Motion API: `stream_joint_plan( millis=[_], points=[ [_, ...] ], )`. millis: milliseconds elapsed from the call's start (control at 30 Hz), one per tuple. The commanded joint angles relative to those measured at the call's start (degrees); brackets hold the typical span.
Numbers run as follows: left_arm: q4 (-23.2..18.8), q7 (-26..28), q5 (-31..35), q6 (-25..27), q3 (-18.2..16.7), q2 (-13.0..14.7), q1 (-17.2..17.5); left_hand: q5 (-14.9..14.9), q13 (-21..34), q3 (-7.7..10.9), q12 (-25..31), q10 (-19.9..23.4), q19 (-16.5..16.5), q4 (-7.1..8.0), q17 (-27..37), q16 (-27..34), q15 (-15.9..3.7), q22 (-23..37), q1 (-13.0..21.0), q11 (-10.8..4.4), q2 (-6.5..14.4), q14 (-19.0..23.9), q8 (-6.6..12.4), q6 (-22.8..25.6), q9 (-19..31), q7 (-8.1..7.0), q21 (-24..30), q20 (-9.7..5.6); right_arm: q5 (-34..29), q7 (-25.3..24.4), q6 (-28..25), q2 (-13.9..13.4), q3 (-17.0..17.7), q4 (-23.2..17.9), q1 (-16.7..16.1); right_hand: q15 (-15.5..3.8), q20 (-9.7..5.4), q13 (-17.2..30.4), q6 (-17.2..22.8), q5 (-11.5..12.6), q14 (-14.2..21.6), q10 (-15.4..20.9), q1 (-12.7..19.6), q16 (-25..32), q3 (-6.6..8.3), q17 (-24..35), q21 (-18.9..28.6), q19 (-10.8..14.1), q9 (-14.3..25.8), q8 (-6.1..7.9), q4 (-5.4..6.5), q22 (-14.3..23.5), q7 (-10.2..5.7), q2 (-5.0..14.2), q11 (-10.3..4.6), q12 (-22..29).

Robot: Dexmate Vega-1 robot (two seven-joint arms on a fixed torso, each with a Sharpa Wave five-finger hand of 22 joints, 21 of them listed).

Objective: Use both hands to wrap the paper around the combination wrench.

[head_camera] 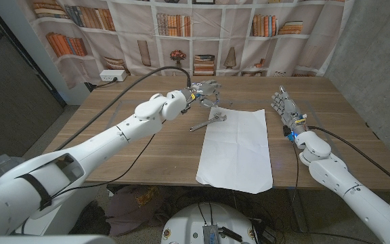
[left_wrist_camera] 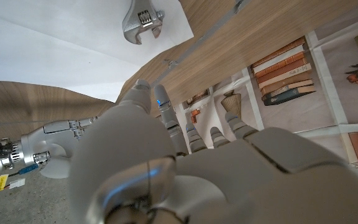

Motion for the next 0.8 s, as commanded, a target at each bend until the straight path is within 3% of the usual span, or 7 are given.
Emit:
stream_joint_plan(
  millis=[33,233,433,800],
  points=[
    [-5.75,1.82,-3.25,-0.01,-3.62,3.87,5.26,-0.01,0.11,-0.31,0.11,-0.42,-0.47,0.96,-0.1,-0.16,-0.51,0.12,-1.45,-0.41,-0.25,-0.79,-2.7,-4.18,-1.33,0.0,0.09,-0.01,-0.93,-0.05,1.36,-1.18,0.35,-2.6,-2.08,0.31,0.38,0.24,0.31,-0.1,0.12,0.7,-0.54,0.41,0.17,0.09,-0.08,-0.05,0.11,0.0,-0.36,0.1,-0.16,-0.02,0.21,0.23],
    [-9.25,2.02,-4.03,0.46,-5.25,6.2,8.21,0.01,0.09,-0.92,0.12,-0.67,-0.72,1.47,-0.23,-0.27,-0.36,0.1,-2.67,-0.52,-0.63,-0.84,-4.7,-6.81,-2.5,-0.28,-0.03,0.11,-0.85,-0.16,1.63,-1.25,0.48,-3.92,-2.88,0.2,0.35,0.24,0.29,-0.08,0.15,0.66,-0.47,0.41,0.23,0.08,-0.05,0.0,0.11,-0.01,-0.42,0.1,-0.16,-0.01,0.14,0.2],
    [-11.07,2.57,-5.0,0.57,-6.44,6.96,10.3,0.04,0.07,-1.27,-0.04,-1.3,-0.89,1.8,-0.3,-0.42,0.08,0.1,-3.43,-0.24,-0.77,-1.14,-6.19,-8.91,-3.24,-0.73,-0.11,0.14,-2.59,-1.71,2.77,-1.05,0.23,-5.07,-4.32,0.17,0.31,0.26,-1.99,-0.03,0.48,1.0,-0.26,0.51,0.41,0.05,0.0,0.08,0.13,-0.78,-0.62,0.11,-0.71,0.03,-0.28,0.27],
    [-13.45,4.37,-8.09,-1.07,-8.58,8.33,14.22,0.14,0.1,-2.04,-0.34,-2.83,-1.34,2.34,-0.38,-0.6,0.07,0.1,-4.77,-0.28,-1.23,-1.64,-8.74,-12.66,-4.42,-1.33,-0.28,0.21,-3.76,-1.94,4.81,-2.31,1.11,-7.29,-7.79,0.09,0.3,0.3,-1.74,0.11,0.77,2.53,0.37,0.53,0.82,-0.01,0.03,0.13,0.16,-0.39,-1.03,0.1,-1.2,0.26,-0.27,0.82]
  ],
)
